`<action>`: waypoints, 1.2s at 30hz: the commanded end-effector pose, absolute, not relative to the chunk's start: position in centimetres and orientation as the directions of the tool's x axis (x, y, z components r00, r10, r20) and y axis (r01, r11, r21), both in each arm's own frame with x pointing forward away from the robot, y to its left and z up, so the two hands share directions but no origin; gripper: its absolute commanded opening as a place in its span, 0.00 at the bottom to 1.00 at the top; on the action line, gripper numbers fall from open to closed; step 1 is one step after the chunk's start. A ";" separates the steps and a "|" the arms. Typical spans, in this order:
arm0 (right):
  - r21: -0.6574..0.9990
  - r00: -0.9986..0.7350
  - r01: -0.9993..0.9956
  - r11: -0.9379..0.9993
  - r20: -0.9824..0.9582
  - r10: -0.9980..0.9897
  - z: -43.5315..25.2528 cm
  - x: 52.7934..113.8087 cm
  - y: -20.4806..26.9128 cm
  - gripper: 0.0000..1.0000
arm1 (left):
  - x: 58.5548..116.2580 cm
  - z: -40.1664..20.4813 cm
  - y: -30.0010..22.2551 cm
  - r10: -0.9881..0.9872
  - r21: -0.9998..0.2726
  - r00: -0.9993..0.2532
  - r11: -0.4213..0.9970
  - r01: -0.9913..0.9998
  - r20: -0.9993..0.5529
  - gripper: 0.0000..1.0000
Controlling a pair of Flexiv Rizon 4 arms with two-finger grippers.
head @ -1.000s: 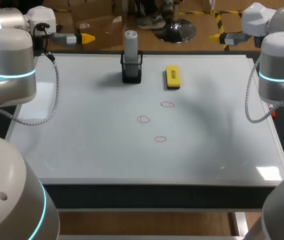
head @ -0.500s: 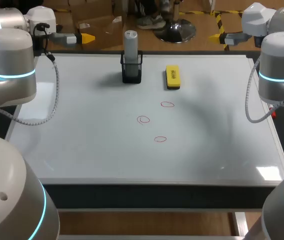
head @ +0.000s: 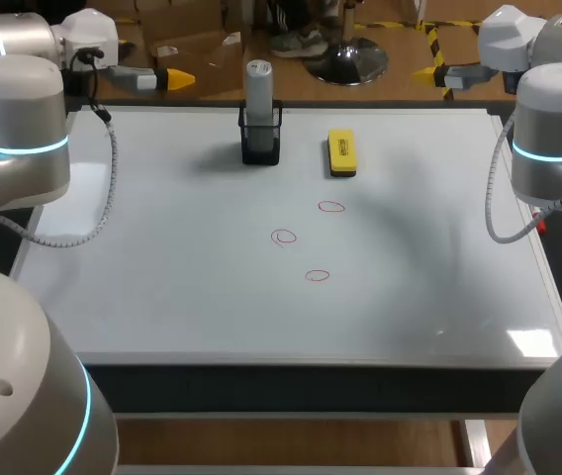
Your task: Pick up the inspection probe, press it on each red-marked spot on the whiteboard one by one, put down the probe, pick up the eraser, and wipe off all the red marks.
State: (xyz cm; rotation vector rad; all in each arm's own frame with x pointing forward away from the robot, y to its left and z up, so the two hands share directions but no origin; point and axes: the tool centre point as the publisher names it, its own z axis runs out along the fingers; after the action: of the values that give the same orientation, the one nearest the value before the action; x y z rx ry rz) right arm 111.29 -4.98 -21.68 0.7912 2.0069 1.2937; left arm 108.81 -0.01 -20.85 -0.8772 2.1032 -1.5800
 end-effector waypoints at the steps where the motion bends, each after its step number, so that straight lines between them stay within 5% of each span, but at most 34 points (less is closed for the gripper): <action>1: 0.927 -0.632 0.153 0.342 -0.174 0.755 -21.7 111.3 -5.0 1.00 | 109.2 -21.1 0.2 -0.564 -0.977 -0.825 0.159 -0.145 0.031 1.00; 20: 0.927 -0.632 0.153 0.342 -0.174 0.755 -21.7 111.3 -5.0 1.00 | 110.7 -21.4 -5.8 -0.142 -0.999 -0.990 0.036 -0.032 0.027 1.00; 36: 0.927 -0.632 0.153 0.342 -0.174 0.755 -21.7 111.3 -5.0 1.00 | 111.2 -23.0 -11.4 -0.014 -0.998 -0.998 -0.002 -0.062 0.062 1.00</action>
State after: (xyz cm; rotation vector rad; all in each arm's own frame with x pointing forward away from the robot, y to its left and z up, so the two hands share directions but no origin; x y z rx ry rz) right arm 111.29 -4.98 -21.68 0.7914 2.0069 1.2938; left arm 110.27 -10.55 -22.48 -0.1879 2.1958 -2.1866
